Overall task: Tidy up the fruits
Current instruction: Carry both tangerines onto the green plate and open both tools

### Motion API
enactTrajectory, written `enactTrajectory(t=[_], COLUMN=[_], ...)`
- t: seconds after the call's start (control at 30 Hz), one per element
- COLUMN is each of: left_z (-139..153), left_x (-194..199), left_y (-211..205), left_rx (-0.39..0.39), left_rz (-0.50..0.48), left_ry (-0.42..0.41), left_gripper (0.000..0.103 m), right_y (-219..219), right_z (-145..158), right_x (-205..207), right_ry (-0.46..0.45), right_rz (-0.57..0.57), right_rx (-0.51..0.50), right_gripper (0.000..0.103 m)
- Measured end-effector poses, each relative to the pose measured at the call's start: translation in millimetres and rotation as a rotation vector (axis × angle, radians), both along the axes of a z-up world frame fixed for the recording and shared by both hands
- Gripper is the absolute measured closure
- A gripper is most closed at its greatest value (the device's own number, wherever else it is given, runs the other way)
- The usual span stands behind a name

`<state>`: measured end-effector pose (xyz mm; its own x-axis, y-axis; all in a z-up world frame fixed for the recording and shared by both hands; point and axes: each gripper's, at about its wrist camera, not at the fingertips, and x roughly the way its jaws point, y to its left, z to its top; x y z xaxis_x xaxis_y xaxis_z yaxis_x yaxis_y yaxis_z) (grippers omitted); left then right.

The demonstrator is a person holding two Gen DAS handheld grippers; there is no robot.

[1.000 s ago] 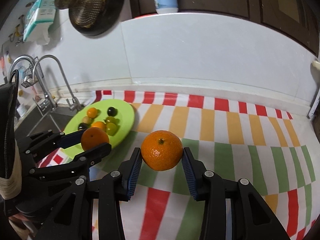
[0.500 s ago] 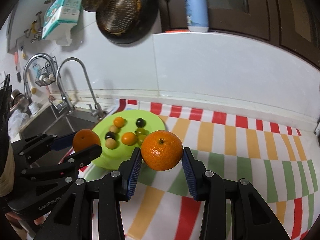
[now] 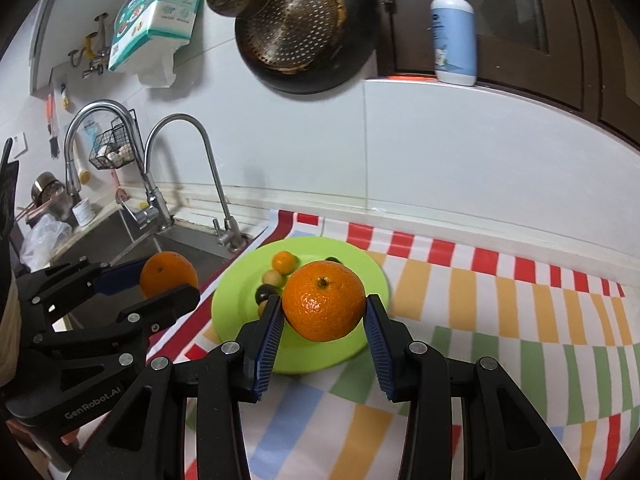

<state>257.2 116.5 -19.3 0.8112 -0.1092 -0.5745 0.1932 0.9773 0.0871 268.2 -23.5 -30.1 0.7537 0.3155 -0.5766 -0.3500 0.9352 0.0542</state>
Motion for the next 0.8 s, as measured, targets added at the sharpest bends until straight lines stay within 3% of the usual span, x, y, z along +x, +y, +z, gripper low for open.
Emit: enactTrajectory(t=[0.4, 0.57, 0.8], left_z=[-13, -28, -53], left_x=[54, 80, 120], left_y=[11, 9, 12], left_rx=[0.01, 0.025, -0.023], left_rz=[-0.079, -0.12, -0.169], left_ry=[0.014, 0.049, 0.12], left_gripper=[0.062, 0.062, 0.062], right_y=[22, 26, 32], right_z=[-14, -31, -56], right_x=[37, 55, 74], right_ry=[0.041, 0.094, 0.16], right_rz=[-0.007, -0.014, -0.007], right_rx=[-0.048, -0.057, -0.075], right_gripper=[0.061, 0.061, 0.061])
